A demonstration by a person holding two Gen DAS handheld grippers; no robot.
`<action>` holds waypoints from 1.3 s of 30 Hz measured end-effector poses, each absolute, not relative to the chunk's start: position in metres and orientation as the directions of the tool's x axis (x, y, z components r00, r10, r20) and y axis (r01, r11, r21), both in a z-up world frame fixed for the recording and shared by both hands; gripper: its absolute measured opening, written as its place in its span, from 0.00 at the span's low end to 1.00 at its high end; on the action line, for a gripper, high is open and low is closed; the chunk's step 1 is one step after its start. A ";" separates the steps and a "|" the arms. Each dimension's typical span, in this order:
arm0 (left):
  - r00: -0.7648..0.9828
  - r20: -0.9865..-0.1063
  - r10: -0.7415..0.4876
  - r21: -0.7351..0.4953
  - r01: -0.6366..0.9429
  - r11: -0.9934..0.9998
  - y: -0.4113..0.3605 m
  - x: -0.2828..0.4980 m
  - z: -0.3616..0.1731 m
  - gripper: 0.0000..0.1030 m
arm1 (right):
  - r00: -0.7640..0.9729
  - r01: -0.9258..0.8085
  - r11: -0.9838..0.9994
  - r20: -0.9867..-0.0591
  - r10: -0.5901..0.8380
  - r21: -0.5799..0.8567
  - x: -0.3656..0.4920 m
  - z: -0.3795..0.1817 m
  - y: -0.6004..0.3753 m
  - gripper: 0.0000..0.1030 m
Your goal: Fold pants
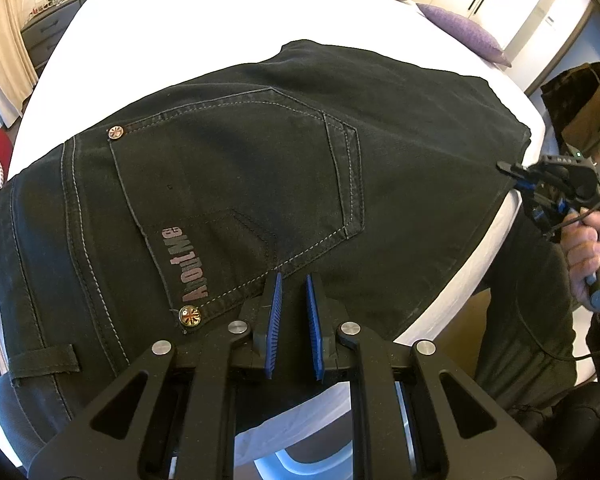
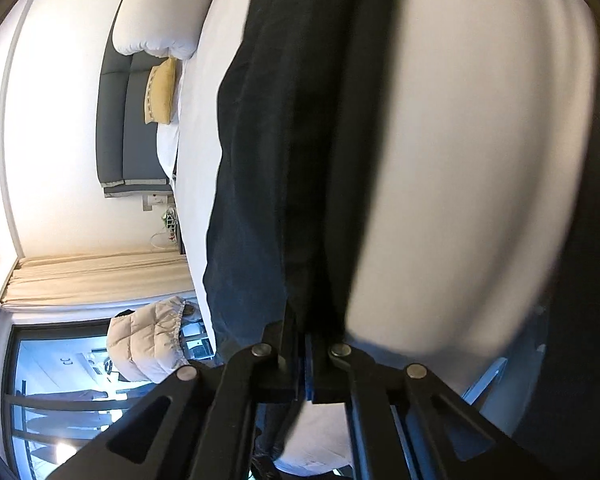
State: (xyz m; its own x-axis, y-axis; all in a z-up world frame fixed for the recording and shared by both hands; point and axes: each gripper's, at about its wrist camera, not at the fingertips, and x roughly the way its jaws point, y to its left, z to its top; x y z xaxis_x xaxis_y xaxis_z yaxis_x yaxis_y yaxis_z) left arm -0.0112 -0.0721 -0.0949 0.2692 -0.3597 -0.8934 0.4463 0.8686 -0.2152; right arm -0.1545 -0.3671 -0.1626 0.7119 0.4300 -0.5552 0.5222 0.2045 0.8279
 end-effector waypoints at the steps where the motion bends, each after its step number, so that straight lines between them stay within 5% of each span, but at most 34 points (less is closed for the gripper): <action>1: 0.269 -0.893 -0.361 -0.217 0.445 0.869 -0.072 -0.011 -0.095 0.12 | 0.718 0.517 0.193 -0.545 0.432 0.834 -0.156 -0.165 -0.369 0.01; 39: 0.265 -0.899 -0.350 -0.206 0.447 0.870 -0.073 -0.010 -0.098 0.12 | 0.842 0.530 0.066 -0.533 0.075 0.846 -0.170 -0.164 -0.507 0.00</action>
